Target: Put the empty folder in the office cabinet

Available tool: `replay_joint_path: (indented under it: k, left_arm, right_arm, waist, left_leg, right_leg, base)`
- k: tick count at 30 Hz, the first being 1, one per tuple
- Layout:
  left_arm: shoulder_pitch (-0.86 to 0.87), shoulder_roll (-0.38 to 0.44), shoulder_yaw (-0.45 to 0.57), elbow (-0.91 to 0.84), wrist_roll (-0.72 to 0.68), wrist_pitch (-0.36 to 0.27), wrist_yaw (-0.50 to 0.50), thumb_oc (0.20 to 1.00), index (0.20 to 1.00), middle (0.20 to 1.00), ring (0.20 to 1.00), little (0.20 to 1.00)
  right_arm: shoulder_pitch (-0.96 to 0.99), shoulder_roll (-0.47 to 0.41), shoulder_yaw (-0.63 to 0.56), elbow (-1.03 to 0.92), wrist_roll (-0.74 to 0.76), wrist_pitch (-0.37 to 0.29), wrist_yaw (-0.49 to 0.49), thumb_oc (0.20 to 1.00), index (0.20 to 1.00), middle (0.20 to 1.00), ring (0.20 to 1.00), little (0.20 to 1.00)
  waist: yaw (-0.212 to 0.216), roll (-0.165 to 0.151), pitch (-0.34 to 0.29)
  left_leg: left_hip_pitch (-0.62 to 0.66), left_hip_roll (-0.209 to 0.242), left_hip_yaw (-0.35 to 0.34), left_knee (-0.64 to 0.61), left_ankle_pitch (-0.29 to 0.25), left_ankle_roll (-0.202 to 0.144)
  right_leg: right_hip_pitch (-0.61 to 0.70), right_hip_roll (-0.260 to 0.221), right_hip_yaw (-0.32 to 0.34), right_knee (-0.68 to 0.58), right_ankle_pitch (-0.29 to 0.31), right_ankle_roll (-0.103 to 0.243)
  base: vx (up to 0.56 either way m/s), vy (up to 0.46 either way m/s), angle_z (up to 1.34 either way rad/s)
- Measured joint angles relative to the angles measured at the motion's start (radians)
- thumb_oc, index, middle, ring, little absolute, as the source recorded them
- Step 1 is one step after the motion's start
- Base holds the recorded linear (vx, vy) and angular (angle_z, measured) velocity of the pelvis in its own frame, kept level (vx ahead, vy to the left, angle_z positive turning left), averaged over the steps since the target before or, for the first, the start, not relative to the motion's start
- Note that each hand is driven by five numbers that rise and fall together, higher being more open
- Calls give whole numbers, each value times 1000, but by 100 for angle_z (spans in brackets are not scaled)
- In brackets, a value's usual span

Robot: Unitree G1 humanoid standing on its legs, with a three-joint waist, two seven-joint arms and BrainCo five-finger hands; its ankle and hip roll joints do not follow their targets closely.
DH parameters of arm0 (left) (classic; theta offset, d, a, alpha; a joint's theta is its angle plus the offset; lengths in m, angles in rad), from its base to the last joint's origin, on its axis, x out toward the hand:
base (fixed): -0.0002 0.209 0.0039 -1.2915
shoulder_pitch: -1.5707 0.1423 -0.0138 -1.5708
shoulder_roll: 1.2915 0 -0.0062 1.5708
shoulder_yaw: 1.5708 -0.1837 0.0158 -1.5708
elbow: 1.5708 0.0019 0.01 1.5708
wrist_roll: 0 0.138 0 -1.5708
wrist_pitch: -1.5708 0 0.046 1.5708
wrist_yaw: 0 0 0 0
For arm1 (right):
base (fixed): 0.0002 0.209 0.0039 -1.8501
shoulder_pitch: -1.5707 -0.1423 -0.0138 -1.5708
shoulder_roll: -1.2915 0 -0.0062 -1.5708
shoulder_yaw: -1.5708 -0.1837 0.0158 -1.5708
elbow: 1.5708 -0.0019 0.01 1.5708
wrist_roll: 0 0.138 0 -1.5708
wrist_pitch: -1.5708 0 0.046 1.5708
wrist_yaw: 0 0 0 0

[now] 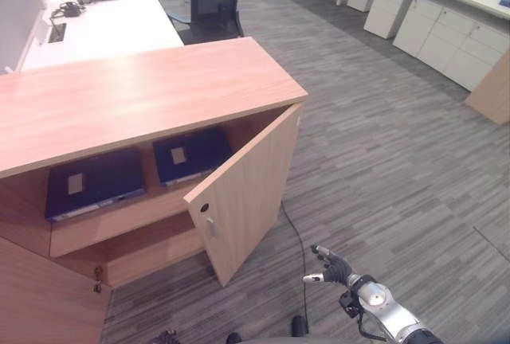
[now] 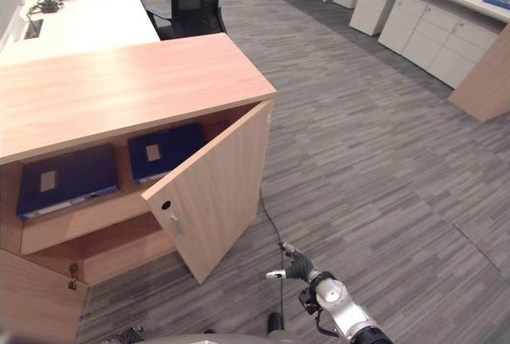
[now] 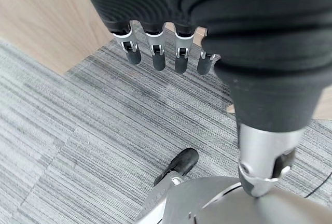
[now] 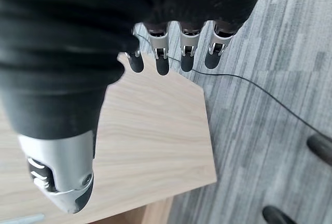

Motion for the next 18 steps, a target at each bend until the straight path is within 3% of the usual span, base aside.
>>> replay_joint_path:
  k: [4, 7, 14, 18]
  left_arm:
    - [29, 1, -5, -70, -9, 0, -7, 1000, 1000, 1000, 1000, 1000]
    - [30, 5, -53, -137, -20, -1, -15, 1000, 1000, 1000, 1000, 1000]
    - [10, -31, -87, -106, -61, -27, -22, 1000, 1000, 1000, 1000, 1000]
    - [-9, -49, -89, -93, -98, -28, -13, 1000, 1000, 1000, 1000, 1000]
  right_arm:
    - [-8, -5, 0, 7, 1, 0, 1, 1000, 1000, 1000, 1000, 1000]
    - [-20, 4, 5, 116, 2, 4, -1, 1000, 1000, 1000, 1000, 1000]
    - [-79, 88, 19, 487, -40, 7, -61, 1000, 1000, 1000, 1000, 1000]
    - [-112, 131, -14, 707, -42, 12, -105, 1000, 1000, 1000, 1000, 1000]
  waist:
    - [5, 23, -29]
    - [24, 30, -44]
    - [59, 38, -57]
    - [80, 64, -41]
  left_leg:
    - [-16, 25, -31, -9, -14, -27]
    - [-35, 41, -77, -8, -4, -42]
    - [-66, 68, -197, 9, 25, -74]
    - [-93, 78, -277, 23, 34, -93]
  right_leg:
    - [4, 22, -28, 0, -15, -23]
    - [6, 36, -70, 0, -25, -39]
    - [36, 64, -185, -1, -50, -75]
    - [54, 81, -257, 0, -70, -87]
  base:
    - [55, -156, 18]
    - [36, -157, 46]
    - [20, -168, 49]
    - [-67, -175, 54]
